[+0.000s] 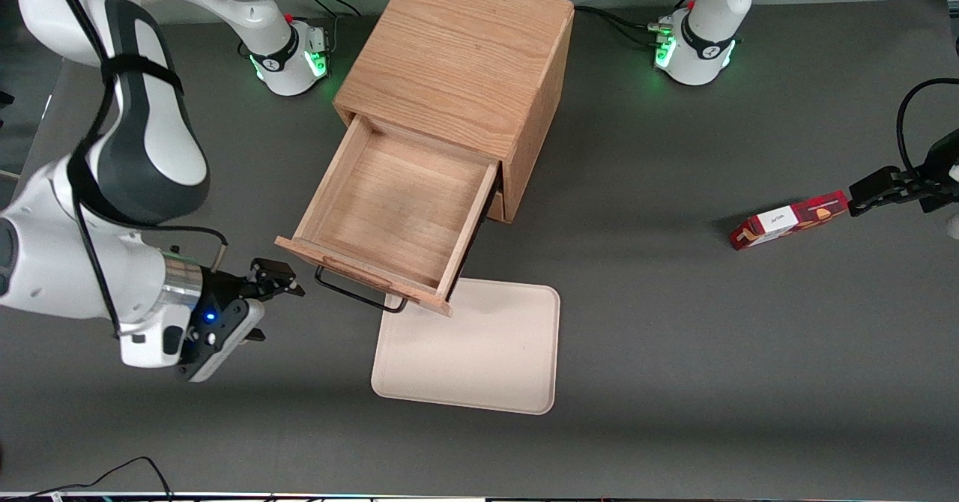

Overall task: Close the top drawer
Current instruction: 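Move the right gripper to the open drawer's front panel beside the black handle, then press the right gripper against the drawer front and push it inward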

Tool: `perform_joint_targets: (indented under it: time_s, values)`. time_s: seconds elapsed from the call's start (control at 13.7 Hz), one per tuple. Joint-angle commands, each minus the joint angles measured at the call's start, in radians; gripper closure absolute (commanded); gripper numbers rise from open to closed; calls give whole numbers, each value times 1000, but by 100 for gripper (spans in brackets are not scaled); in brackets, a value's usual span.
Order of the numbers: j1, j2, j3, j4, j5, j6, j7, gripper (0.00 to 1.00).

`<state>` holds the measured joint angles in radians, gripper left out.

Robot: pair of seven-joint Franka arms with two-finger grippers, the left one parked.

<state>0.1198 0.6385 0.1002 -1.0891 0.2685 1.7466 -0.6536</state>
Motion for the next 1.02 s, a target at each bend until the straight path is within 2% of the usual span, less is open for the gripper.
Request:
perform_joint_targets:
  time_s: [0.0, 0.15, 0.95]
  values:
    - [24, 82, 0, 81, 29, -12, -84, 0]
    - [26, 98, 29, 80, 29, -24, -87, 0]
    - [55, 161, 30, 69, 1, -53, -138, 0]
